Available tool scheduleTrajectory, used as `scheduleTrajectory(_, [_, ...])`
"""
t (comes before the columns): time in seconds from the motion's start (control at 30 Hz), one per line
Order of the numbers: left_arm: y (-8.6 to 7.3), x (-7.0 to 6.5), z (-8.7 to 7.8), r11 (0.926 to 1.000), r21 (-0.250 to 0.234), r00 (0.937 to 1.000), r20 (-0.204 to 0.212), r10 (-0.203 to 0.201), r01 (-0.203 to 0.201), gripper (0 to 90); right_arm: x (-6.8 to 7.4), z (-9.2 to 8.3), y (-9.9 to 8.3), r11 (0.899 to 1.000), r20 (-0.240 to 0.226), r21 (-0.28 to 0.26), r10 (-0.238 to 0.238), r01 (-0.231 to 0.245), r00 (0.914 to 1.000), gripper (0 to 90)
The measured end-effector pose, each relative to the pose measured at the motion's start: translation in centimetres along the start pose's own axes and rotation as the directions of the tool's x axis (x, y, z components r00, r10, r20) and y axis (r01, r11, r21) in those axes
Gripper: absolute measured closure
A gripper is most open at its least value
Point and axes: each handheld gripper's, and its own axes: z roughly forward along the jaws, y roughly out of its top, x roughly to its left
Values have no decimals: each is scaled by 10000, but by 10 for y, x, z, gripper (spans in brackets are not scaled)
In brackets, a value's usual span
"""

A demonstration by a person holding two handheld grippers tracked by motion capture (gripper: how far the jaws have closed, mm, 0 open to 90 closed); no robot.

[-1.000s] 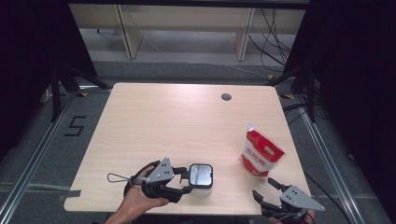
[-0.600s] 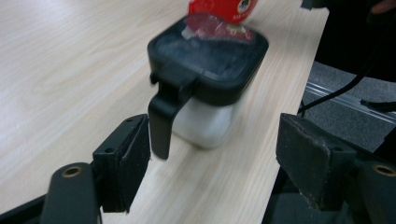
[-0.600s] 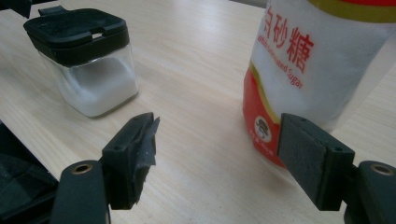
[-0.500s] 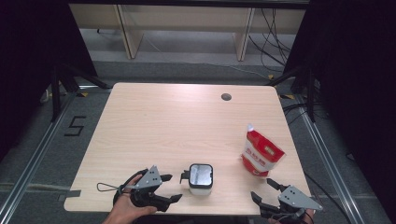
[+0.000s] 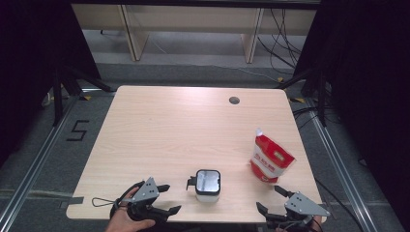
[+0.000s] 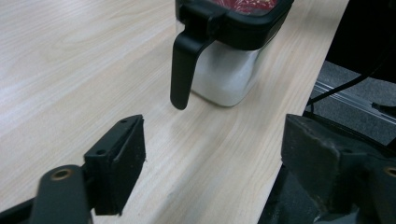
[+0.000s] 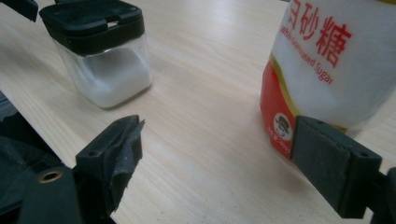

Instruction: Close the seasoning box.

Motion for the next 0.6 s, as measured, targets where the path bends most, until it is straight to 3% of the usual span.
scheduleTrajectory(0.13, [-3,-2,0,9986,-299,9989,162,-432,436,160,-2,1,0,9987,203,-78,-498,500,9986,161])
scheduleTrajectory(0.2, [-5,-2,-1,9995,-195,9996,164,-250,253,158,0,2,-1,9997,74,107,-204,203,9998,161])
scheduleTrajectory(0.27, [-7,-2,0,9995,-151,9995,138,-286,288,157,-1,2,-1,9993,231,93,-359,357,9991,161])
scheduleTrajectory(0.3, [-7,-1,-1,10000,-20,10000,6,-64,64,157,-2,2,-1,9986,296,64,-521,520,9982,161])
scheduleTrajectory(0.33, [-7,0,-2,9999,141,10000,28,50,-51,157,0,1,-1,9993,207,314,-227,221,9995,161])
scheduleTrajectory(0.4, [-8,-2,-1,9996,-115,9997,70,-254,255,157,0,2,-1,9994,203,288,-219,213,9996,161])
scheduleTrajectory(0.43, [-8,-1,-1,9996,-175,9997,129,-210,212,157,0,2,-1,9994,172,313,-158,152,9997,161])
scheduleTrajectory(0.47, [-8,0,-2,9999,87,10000,28,-70,70,157,0,2,-1,9993,183,296,-237,231,9996,161])
scheduleTrajectory(0.5, [-8,-1,-2,9998,-11,9998,100,-177,178,157,0,2,-1,9994,246,277,-236,229,9994,161])
scheduleTrajectory(0.6, [-8,3,-1,9997,88,9998,-12,216,-216,157,-1,3,-2,9990,388,266,-378,368,9985,161])
